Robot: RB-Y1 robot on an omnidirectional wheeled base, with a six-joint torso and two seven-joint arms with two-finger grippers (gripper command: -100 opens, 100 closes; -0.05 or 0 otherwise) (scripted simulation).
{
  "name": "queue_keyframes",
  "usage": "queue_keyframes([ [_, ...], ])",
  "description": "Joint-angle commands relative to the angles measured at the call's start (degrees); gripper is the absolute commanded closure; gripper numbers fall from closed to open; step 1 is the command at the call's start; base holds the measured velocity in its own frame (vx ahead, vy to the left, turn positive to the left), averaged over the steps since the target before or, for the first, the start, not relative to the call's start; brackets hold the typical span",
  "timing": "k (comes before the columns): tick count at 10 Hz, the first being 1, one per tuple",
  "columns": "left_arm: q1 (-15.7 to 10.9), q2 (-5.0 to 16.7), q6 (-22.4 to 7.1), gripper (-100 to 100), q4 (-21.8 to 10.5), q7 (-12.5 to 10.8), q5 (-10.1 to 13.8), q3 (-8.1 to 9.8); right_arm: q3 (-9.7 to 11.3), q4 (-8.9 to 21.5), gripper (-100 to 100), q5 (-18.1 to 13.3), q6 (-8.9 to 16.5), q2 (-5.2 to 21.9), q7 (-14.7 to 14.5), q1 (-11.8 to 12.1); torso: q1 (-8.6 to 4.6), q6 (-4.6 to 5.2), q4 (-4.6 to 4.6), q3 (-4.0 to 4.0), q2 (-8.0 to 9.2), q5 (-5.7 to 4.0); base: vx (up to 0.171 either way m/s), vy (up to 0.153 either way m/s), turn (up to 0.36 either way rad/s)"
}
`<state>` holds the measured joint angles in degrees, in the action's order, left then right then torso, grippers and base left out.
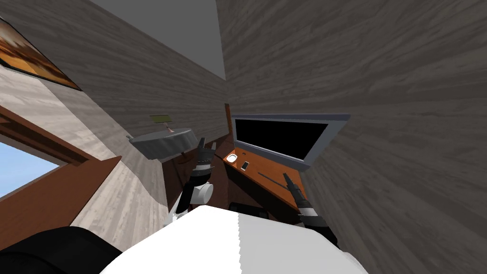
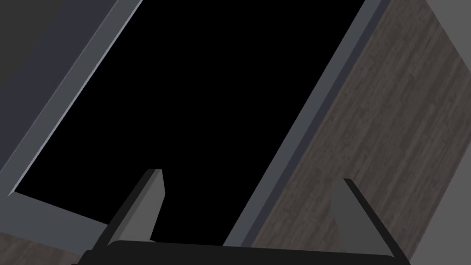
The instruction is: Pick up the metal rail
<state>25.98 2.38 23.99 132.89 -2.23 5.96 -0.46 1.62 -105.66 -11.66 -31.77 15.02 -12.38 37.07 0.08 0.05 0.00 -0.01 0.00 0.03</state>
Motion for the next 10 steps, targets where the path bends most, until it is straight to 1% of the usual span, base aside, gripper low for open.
queue_keyframes([
  [1,0.0,0.0,0.0,0,0.0,0.0,0.0,0.0,0.41,2.86,-100,-1.07,-0.32,1.09,-1.16,1.05,0.0,0.0,0.0,0.0,0.0,0.0,0.026,0.032,0.303],
  [2,-0.01,0.0,0.0,0,0.0,0.0,0.0,-0.01,0.76,5.39,-100,-2.1,-0.14,2.23,-2.2,1.81,0.04,-0.07,0.0,-0.02,-0.04,0.0,0.052,0.058,0.358],
  [3,0.0,0.0,0.0,0,0.0,0.0,0.0,-0.01,0.76,6.48,-100,-2.1,-0.14,2.23,-2.2,1.81,0.13,-0.03,-0.02,-0.05,-0.09,0.02,0.046,0.051,0.258],
  [4,0.0,0.0,0.0,0,0.0,0.0,0.0,-0.01,1.14,8.29,-100,-3.15,0.04,3.35,-3.26,2.58,0.14,-0.03,-0.02,-0.05,-0.09,0.03,0.056,0.053,0.431],
  [5,-0.01,0.0,0.0,0,0.0,0.0,0.0,-0.01,1.14,9.7,-100,-3.15,0.04,3.35,-3.26,2.58,0.12,-0.07,-0.02,-0.07,-0.14,0.03,0.04,0.031,0.17],
  [6,0.0,0.0,0.0,0,0.0,0.0,0.0,0.0,1.52,11.43,-100,-4.23,0.22,4.43,-4.35,3.37,0.09,0.02,-0.02,-0.04,-0.07,0.02,0.043,0.051,0.313],
  [7,-0.01,0.0,0.0,0,0.0,0.0,0.0,-0.01,1.52,12.98,-100,-4.23,0.22,4.43,-4.35,3.37,0.14,-0.04,-0.01,-0.04,-0.08,0.03,0.015,0.036,0.136],
  [8,0.0,0.0,0.0,0,0.0,0.0,0.0,0.0,1.92,14.64,-100,-5.32,0.39,5.48,-5.44,4.18,0.11,0.0,0.0,0.0,0.0,0.03,0.024,0.042,0.341],
  [9,-0.01,0.0,0.0,0,0.0,0.0,0.0,-0.01,1.92,16.33,-100,-5.32,0.39,5.48,-5.44,4.18,0.11,-0.04,0.01,0.01,0.01,0.03,0.015,0.023,0.137],
  [10,0.0,0.0,0.0,0,0.0,0.0,0.0,0.0,2.34,18.45,-100,-6.41,0.57,6.51,-6.55,5.0,0.06,0.01,0.01,0.02,0.03,0.02,0.027,0.038,0.294],
])
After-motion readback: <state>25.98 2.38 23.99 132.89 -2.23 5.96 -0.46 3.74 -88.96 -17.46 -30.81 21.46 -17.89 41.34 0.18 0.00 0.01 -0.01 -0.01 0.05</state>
